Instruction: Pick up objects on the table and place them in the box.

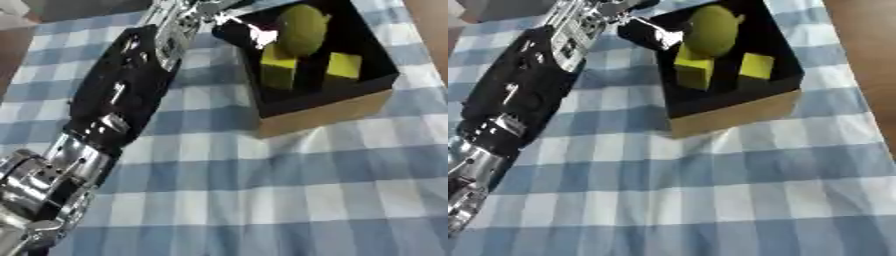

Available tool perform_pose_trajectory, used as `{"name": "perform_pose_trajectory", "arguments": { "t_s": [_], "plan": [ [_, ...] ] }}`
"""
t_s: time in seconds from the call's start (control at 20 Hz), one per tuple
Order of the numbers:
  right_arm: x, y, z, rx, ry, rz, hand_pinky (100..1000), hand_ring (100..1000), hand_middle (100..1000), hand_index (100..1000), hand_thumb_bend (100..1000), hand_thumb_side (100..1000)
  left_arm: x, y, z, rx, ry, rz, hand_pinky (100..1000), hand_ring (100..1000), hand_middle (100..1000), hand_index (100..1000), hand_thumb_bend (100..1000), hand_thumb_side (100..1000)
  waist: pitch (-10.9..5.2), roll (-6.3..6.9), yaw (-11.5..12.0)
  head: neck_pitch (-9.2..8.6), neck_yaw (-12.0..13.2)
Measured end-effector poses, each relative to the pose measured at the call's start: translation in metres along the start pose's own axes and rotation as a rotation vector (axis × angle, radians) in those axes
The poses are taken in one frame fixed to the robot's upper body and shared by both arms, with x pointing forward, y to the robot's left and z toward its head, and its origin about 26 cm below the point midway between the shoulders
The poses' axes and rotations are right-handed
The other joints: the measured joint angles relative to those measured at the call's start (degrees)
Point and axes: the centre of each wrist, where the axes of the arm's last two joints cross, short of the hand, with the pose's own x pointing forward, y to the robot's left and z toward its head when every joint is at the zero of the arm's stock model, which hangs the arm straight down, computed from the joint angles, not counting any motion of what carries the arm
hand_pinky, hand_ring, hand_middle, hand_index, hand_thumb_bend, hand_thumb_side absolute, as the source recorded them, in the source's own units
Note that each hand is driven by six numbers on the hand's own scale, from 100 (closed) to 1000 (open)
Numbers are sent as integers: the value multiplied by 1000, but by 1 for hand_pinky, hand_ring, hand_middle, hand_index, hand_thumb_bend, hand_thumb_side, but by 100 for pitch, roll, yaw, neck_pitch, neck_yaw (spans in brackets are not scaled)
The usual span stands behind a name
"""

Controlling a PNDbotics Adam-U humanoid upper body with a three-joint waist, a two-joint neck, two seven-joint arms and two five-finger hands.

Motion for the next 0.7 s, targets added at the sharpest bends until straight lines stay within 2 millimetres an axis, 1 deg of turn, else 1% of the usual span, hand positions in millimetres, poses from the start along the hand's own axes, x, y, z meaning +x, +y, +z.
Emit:
{"name": "perform_pose_trajectory", "arguments": {
  "t_s": [0.1,0.15,0.2,0.25,0.35,0.55,0.6,0.65,0.7],
  "plan": [
    [0,0,0,0,0,0,931,1000,403,885,100,470,0,1,0,12,8,-24,884,871,818,971,609,677,0,0,11,4,-14],
    [0,0,0,0,1,0,931,1000,403,885,100,470,1,1,0,20,10,-35,884,871,818,971,609,677,0,0,11,7,-20],
    [0,0,0,0,1,0,930,1000,403,885,100,470,1,1,0,26,12,-43,884,869,814,962,565,685,0,0,12,9,-32],
    [0,0,1,-1,2,0,930,1000,403,885,100,470,1,1,0,31,14,-47,884,868,812,959,543,691,0,0,12,13,-40],
    [0,0,1,-1,4,-1,930,1000,403,885,100,470,1,-1,1,42,16,-48,884,869,813,953,521,693,0,0,14,52,-56],
    [-1,0,3,-1,8,1,930,1000,405,885,100,470,2,-1,3,69,13,-17,876,857,801,941,306,663,-3,0,27,111,-63],
    [-1,0,3,-2,7,1,929,1000,406,885,100,470,3,-1,4,88,13,-1,871,847,791,937,216,680,-4,0,36,129,-65],
    [-1,-1,3,-3,6,1,929,1000,406,885,100,470,4,0,5,117,12,26,867,839,782,933,172,680,-5,-1,54,154,-71],
    [-1,-1,3,-5,6,1,928,1000,409,885,100,470,5,1,9,153,13,60,854,820,759,917,100,670,-5,-2,65,164,-83]
  ]
}}
